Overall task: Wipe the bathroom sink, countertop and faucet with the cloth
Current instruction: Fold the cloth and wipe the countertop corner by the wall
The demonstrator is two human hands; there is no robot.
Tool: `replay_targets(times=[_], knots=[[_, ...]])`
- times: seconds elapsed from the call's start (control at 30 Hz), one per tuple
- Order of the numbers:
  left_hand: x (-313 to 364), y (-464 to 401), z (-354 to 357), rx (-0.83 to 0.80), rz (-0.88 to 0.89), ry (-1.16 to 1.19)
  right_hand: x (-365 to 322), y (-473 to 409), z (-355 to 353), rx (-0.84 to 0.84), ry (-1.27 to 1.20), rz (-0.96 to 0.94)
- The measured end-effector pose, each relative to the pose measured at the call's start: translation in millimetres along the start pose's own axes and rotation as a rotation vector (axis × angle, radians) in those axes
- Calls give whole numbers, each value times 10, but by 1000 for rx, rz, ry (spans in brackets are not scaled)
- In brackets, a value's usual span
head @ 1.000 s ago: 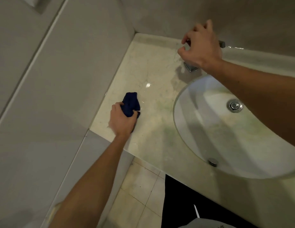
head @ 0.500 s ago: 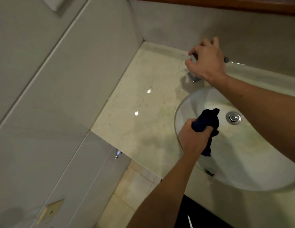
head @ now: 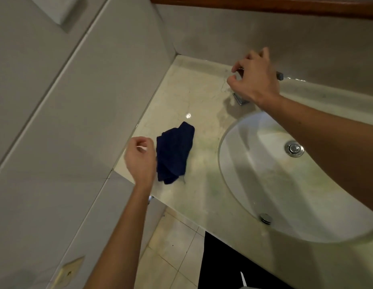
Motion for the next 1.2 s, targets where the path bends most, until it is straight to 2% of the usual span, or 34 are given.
replay_targets(times=[0.07, 0.13, 0.23, 0.37, 0.43, 0.57, 0.7, 0.8, 0.97, 1.03, 1.1, 1.13, 1.2], knots=[[63, 200, 255, -151, 172, -186, 8, -5, 6, 2, -2, -5], [-46, 282, 555, -302, 197, -449, 15, -13, 9, 10, -1, -12], [-204, 215, 785, -338, 150, -689, 31, -19, 28, 12, 9, -12], [-216, 108, 748, -353, 137, -792, 23, -26, 29, 11, 12, -12], [-166, 75, 700, -362, 98, -735, 22, -27, 23, 13, 11, -12], [-85, -18, 639, -390, 2, -433, 15, -20, 21, 14, 12, -10], [16, -62, 640, -453, -18, -386, 3, -9, 14, 8, 6, -5], [76, -65, 547, -479, -27, -255, -4, -7, 11, 4, 6, 6], [-167, -187, 116, -424, -203, 53, -2, -19, 25, 1, 27, 5], [-299, -209, 55, -328, -167, -159, 0, -27, 32, 1, 43, 7], [-361, -143, 149, -214, -11, -404, -1, -33, 40, 3, 39, 5], [-328, -63, 232, -215, 36, -442, -1, -33, 41, 7, 36, 4], [-271, 70, 428, -271, -6, -509, 6, -30, 39, 9, 38, 7]])
Point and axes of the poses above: each hand's wrist, its own y-axis away from the middle knuckle, its own z-axis out of the palm, x = y × z, the point moved 1 cm from there along -y, towards the middle knuckle, and after that the axes turned 8 degrees about -x, right-handed, at the moved point
